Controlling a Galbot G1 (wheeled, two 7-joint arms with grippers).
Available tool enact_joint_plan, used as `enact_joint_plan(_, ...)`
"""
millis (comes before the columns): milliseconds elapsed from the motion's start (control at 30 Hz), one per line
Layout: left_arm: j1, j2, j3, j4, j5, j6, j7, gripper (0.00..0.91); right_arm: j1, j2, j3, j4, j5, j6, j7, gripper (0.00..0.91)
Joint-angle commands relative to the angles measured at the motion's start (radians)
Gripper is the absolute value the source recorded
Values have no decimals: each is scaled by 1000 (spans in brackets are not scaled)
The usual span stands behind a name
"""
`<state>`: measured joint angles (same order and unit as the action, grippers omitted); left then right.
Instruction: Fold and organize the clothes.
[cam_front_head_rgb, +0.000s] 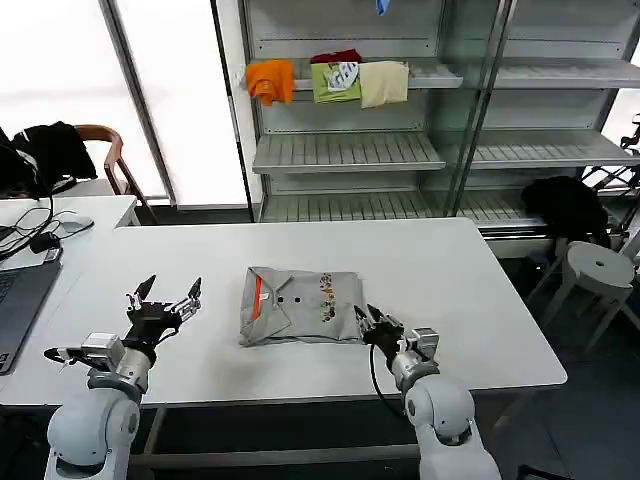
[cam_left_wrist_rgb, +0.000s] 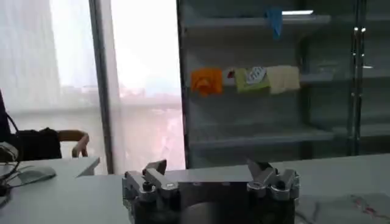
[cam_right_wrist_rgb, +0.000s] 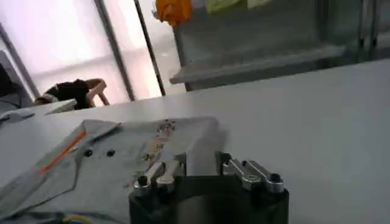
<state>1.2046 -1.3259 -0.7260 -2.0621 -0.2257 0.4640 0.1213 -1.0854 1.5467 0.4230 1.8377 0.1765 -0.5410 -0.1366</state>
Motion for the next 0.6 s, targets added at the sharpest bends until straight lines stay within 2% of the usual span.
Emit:
enact_joint_plan(33, 40, 39, -46, 32, -88, -41, 12, 907, -131, -106, 78, 213, -292, 141, 18, 907)
enact_joint_plan(100, 44, 43, -49, 40, -106, -55, 10, 907, -137, -135, 118, 216, -278, 142, 43, 907)
enact_joint_plan(200, 47, 44, -42, 43, -115, -73, 6, 907, -147, -172, 147, 217, -260, 96, 75, 907)
enact_joint_plan(233, 46, 43, -37, 43, -131, -78, 4, 907, -147, -181, 147, 212, -262, 96, 96, 907)
enact_joint_plan(267, 46, 41, -33, 44, -136, -80, 0, 907, -146, -190, 140, 208, -273, 77, 152, 907)
enact_joint_plan(300, 45, 39, -29, 45, -141, -80, 0, 907, -147, -192, 138, 208, -276, 69, 167, 907)
enact_joint_plan(433, 48, 33, -9, 49, -162, -79, -9, 907, -153, -182, 141, 217, -299, 28, 169, 907)
enact_joint_plan(600, 68, 35, 2, 60, -186, -95, -39, 907, -153, -182, 141, 239, -316, 36, 118, 907)
